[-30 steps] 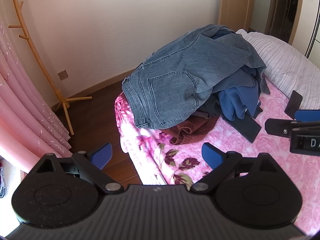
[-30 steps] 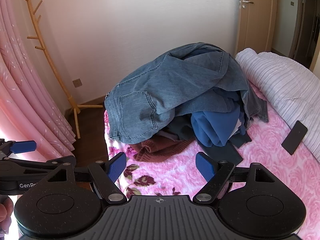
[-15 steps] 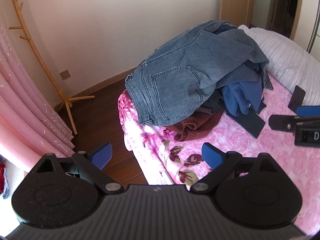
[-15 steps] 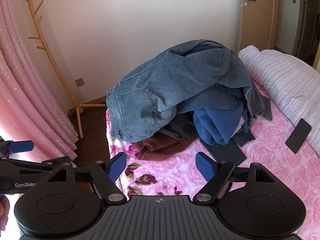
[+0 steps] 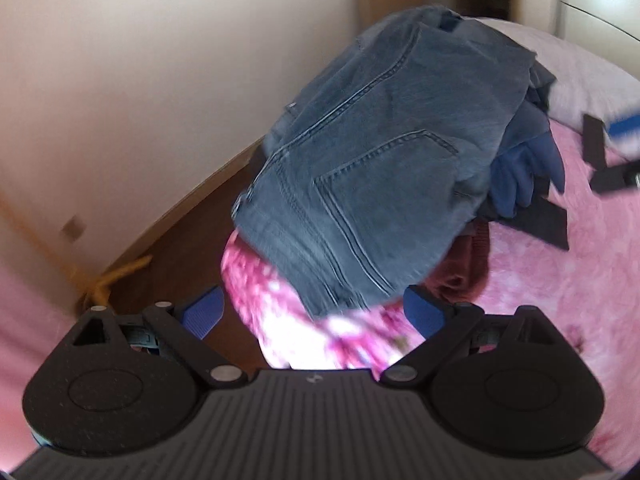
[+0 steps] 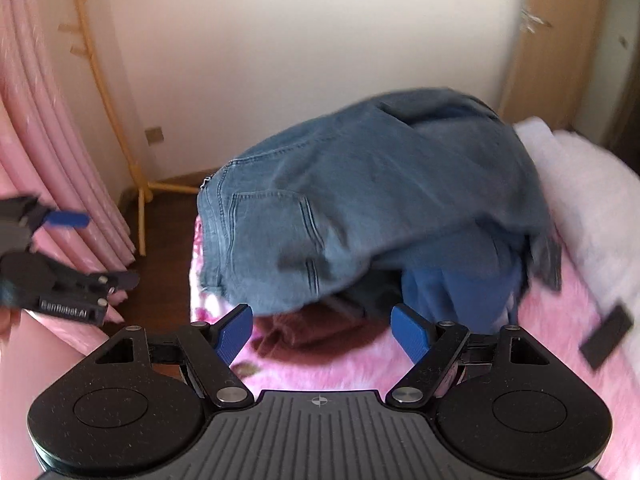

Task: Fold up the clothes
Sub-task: 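Grasp the dark grey jeans waistband with the left gripper while the right gripper grasps it too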

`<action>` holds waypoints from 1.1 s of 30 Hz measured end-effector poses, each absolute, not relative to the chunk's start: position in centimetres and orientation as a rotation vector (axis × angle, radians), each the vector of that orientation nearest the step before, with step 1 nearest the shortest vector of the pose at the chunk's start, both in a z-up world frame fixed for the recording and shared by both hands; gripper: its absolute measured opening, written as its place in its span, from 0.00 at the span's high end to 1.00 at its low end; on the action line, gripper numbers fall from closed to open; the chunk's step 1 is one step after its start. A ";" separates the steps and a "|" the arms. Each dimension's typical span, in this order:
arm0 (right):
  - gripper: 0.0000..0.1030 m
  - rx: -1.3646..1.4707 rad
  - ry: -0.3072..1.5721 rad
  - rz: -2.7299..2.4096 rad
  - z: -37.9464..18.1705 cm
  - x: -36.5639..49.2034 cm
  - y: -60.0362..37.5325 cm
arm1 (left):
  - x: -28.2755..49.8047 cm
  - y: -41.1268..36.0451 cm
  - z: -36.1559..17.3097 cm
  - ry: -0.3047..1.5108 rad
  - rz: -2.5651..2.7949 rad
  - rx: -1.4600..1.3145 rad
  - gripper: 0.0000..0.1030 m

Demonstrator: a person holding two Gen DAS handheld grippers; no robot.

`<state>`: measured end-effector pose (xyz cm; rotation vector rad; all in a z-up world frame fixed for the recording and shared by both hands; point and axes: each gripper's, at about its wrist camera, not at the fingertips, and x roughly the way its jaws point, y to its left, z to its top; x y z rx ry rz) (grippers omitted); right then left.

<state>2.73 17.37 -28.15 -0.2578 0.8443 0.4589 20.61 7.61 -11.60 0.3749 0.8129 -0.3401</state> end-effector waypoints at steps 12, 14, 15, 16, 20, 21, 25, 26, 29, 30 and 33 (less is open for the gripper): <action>0.23 -0.721 0.782 0.412 -30.3 15.7 23.2 | 35.7 10.5 -19.6 0.795 -0.561 0.515 0.10; 0.23 -0.774 0.787 0.415 -30.7 17.6 23.1 | 36.7 10.3 -20.5 0.808 -0.598 0.545 0.10; 0.23 -0.796 0.792 0.423 -30.9 18.4 23.1 | 37.1 10.1 -20.9 0.817 -0.619 0.565 0.10; 0.23 -0.817 0.798 0.435 -31.1 19.2 23.1 | 37.4 9.9 -21.4 0.827 -0.641 0.591 0.12; 0.23 -0.862 0.823 0.516 -31.7 21.3 23.7 | 37.9 9.4 -22.7 0.839 -0.711 0.661 0.27; 0.24 -0.867 0.832 0.531 -31.9 21.6 23.9 | 37.9 9.4 -22.9 0.840 -0.727 0.661 0.30; 0.63 -0.840 0.860 0.549 -31.8 22.3 24.0 | 37.3 9.7 -22.3 0.827 -0.756 0.649 0.67; 0.68 -0.826 0.868 0.554 -31.6 22.3 23.9 | 37.0 9.8 -21.9 0.822 -0.750 0.635 0.75; 0.89 -0.756 0.838 0.542 -30.4 21.6 23.4 | 35.8 10.4 -20.4 0.780 -0.718 0.601 0.84; 0.90 -0.727 0.827 0.540 -30.0 21.4 23.2 | 35.4 10.6 -19.8 0.758 -0.701 0.588 0.85; 0.91 -0.636 0.765 0.533 -27.9 20.8 22.2 | 34.6 11.4 -17.2 0.693 -0.647 0.514 0.87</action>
